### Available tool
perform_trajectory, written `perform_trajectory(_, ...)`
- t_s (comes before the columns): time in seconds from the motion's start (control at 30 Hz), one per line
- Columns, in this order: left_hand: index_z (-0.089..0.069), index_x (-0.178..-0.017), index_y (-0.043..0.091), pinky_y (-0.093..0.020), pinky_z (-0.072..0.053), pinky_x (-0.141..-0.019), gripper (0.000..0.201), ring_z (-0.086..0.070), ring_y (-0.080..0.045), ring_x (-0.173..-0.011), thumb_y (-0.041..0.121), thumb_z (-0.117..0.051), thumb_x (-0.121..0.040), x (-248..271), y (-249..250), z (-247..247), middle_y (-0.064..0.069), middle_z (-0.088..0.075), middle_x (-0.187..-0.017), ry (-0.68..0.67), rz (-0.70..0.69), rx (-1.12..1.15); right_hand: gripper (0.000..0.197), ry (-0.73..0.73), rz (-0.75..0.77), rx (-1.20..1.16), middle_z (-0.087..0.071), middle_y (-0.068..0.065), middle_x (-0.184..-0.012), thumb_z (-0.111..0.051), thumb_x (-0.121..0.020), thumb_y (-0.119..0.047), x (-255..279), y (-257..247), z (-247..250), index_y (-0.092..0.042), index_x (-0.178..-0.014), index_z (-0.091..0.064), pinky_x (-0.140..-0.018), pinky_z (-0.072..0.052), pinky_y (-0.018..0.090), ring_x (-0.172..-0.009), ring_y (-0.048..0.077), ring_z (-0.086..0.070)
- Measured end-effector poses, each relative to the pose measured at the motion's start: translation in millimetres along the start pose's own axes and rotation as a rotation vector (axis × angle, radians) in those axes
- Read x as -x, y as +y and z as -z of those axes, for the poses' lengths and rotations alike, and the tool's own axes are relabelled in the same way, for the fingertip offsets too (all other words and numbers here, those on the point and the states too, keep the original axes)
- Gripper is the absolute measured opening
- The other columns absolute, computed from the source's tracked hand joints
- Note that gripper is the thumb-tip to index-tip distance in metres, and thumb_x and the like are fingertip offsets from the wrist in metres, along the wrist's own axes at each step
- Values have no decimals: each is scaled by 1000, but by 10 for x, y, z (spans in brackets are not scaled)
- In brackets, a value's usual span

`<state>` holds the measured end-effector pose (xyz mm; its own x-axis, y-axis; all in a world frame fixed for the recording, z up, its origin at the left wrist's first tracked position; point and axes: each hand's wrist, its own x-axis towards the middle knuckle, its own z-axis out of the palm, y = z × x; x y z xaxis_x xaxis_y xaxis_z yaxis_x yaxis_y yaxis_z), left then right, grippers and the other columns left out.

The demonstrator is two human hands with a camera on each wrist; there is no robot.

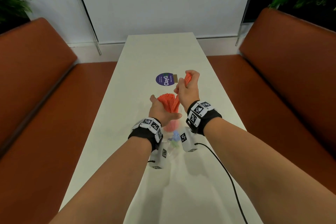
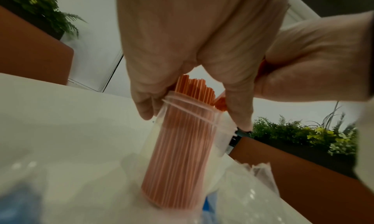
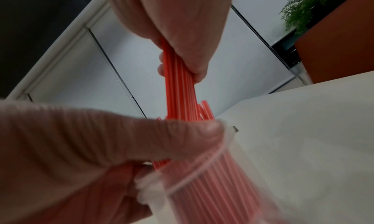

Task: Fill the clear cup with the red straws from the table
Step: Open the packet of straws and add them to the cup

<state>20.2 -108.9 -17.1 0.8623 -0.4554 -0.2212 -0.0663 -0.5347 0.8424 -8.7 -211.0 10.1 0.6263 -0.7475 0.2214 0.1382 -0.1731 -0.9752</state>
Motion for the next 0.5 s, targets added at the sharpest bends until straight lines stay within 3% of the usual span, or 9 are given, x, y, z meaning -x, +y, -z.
perform_trajectory(0.1, -17, -138, 5, -43, -49, -98, 106, -59, -30, -114, 20, -87, -62, -29, -44, 1, -12, -57, -126, -36, -18, 10, 25, -36, 33, 107, -54, 2, -80, -40, -96, -7, 20, 135, -21, -8, -119, -35, -65, -48, 29, -63, 14, -54)
perform_trajectory(0.23, -34, -127, 9, -39, -53, -90, 84, -61, -23, -103, 16, -87, -62, -50, -79, 37, -4, -57, -111, -94, -51, 25, 26, -178, 47, 315, -55, 14, -93, -45, -95, -13, 37, 336, -18, -3, -118, -41, -74, -40, 31, -82, 24, -52)
perform_trajectory(0.33, -36, -127, 9, -32, -52, -84, 80, -59, -20, -99, 10, -85, -64, -54, -100, 48, -3, -56, -110, -123, -59, 68, 27, -339, 15, 411, -59, 20, -108, -49, -95, -17, 53, 430, -1, -4, -118, -43, -83, -44, 35, -97, 30, -55)
perform_trajectory(0.43, -37, -125, 9, -33, -53, -84, 78, -60, -20, -99, 9, -84, -64, -53, -110, 44, -4, -56, -111, -121, -59, 70, 30, -442, 8, 396, -57, 16, -109, -50, -95, -19, 74, 395, 35, -3, -119, -42, -91, -49, 43, -95, 23, -55)
perform_trajectory(0.5, -38, -125, 10, -38, -55, -88, 81, -61, -22, -104, 14, -86, -60, -38, -106, 51, -6, -56, -116, -126, -66, 61, 36, -415, 44, 360, -54, 13, -121, -52, -94, -19, 78, 363, 71, -4, -125, -40, -97, -46, 38, -103, 17, -52)
